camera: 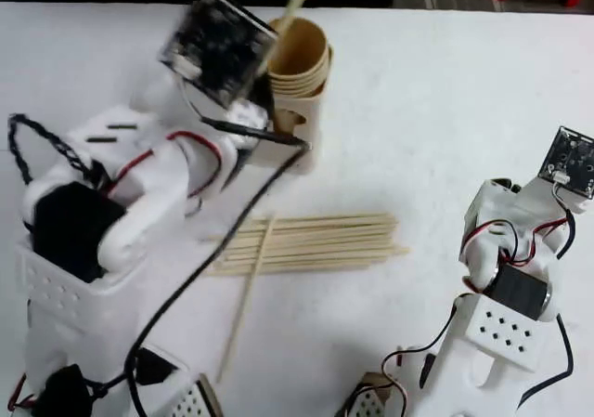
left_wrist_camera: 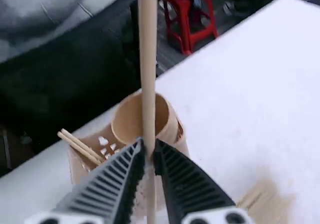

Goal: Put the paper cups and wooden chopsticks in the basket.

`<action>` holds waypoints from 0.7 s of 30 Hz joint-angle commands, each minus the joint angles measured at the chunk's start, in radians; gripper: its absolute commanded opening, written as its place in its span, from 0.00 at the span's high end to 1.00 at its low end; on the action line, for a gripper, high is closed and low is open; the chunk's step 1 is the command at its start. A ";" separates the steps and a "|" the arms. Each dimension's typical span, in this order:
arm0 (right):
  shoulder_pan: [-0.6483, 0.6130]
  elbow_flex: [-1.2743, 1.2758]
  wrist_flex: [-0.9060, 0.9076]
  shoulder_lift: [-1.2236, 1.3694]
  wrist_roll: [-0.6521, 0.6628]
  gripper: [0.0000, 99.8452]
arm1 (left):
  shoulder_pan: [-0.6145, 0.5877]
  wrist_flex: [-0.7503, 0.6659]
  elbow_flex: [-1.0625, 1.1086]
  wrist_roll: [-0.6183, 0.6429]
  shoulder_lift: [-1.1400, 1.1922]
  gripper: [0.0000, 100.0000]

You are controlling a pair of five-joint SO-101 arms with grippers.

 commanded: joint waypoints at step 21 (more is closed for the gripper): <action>0.005 0.018 -0.077 -0.021 0.002 0.96 | -0.303 -1.267 0.816 0.229 -0.036 0.98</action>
